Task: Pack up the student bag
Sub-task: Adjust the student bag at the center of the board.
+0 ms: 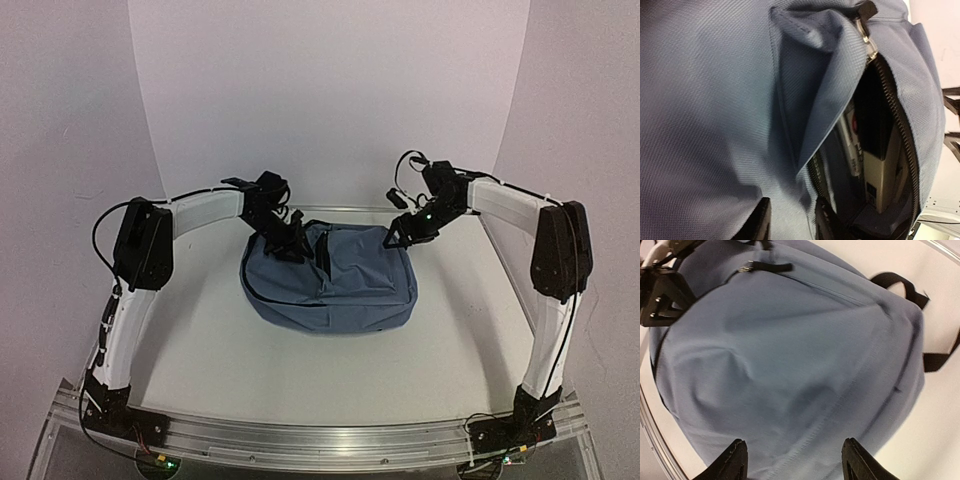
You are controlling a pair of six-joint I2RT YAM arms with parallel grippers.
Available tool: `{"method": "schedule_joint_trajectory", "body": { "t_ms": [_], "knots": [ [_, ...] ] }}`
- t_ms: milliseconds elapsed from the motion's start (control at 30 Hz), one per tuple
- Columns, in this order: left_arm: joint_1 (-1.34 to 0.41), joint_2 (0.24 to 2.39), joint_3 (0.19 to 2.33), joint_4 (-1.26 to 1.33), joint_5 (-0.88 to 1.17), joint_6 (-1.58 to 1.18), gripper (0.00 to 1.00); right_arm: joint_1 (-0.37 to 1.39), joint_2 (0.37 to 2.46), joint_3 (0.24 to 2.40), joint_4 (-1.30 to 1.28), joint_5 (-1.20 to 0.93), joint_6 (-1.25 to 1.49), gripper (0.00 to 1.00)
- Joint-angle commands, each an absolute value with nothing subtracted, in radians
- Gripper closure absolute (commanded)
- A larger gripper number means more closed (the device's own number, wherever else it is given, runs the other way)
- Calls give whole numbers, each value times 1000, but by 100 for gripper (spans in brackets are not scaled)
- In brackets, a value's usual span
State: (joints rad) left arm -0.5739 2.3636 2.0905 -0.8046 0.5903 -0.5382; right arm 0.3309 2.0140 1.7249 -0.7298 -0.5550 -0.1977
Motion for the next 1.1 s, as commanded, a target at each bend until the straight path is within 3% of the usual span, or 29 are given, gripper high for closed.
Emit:
{"method": "schedule_joint_trajectory", "body": {
  "t_ms": [0,233,733,1067],
  "knots": [
    [-569,2391,2164,-752,646,-551,78,327,1980,1686,-765,-530,-240,35],
    [-569,2415,2222,-763,659,-551,99,324,1991,1631,-795,-594,-258,32],
    [-601,2358,2384,-833,708,-434,100,432,1950,1483,-803,-779,-223,29],
    [-656,2267,2253,-914,700,-331,100,614,1942,1551,-731,-875,-126,28]
  ]
}}
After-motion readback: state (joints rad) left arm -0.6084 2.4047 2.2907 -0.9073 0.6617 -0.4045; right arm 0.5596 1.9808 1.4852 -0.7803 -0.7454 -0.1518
